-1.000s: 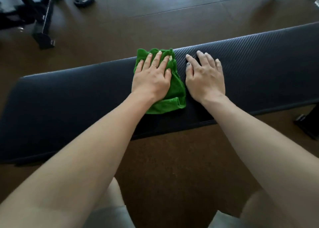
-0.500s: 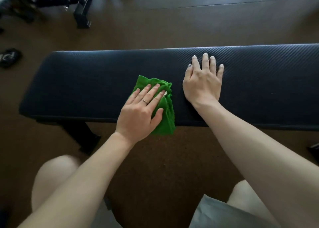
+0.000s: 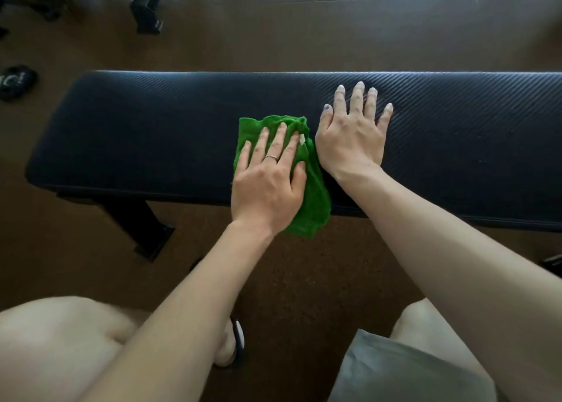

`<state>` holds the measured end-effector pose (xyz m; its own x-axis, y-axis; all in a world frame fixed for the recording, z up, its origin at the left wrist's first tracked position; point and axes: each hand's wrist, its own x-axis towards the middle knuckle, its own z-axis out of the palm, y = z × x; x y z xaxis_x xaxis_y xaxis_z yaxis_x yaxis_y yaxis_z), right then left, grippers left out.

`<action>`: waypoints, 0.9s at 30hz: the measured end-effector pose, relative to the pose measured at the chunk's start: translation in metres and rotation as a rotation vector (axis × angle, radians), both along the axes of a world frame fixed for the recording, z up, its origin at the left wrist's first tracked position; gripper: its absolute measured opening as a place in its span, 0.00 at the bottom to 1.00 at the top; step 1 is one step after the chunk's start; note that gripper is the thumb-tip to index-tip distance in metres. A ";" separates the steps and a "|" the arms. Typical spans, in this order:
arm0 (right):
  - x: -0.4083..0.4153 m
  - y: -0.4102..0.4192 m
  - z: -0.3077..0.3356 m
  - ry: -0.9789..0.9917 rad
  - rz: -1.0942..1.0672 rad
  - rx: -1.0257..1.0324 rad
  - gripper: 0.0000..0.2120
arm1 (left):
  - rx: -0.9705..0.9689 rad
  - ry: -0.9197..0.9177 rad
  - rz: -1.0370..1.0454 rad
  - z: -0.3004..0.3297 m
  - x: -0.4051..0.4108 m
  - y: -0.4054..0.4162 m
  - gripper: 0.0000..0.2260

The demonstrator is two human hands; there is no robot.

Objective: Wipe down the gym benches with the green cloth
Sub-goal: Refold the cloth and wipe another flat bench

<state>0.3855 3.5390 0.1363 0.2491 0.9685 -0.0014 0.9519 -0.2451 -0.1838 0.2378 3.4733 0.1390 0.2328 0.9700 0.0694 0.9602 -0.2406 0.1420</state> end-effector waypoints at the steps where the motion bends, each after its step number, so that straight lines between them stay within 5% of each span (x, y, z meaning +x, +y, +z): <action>1: 0.002 -0.001 0.001 0.019 0.017 -0.011 0.29 | -0.024 -0.001 -0.040 0.001 -0.012 0.001 0.26; 9: 0.060 -0.009 0.009 0.023 0.246 -0.018 0.27 | -0.165 0.062 0.221 0.012 -0.046 0.050 0.26; 15: 0.059 -0.009 0.001 0.110 0.210 0.121 0.26 | -0.186 0.059 0.031 0.015 0.055 0.069 0.28; 21: 0.100 -0.025 0.005 0.034 0.070 0.042 0.27 | -0.183 0.054 -0.125 0.014 0.042 0.010 0.28; 27: 0.113 -0.027 0.001 0.037 0.012 0.041 0.27 | -0.160 0.071 -0.129 0.008 0.069 0.084 0.27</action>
<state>0.4985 3.5119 0.1376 0.2383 0.9708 0.0295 0.9471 -0.2255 -0.2282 0.3067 3.5575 0.1466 0.3547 0.9291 -0.1044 0.9318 -0.3421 0.1211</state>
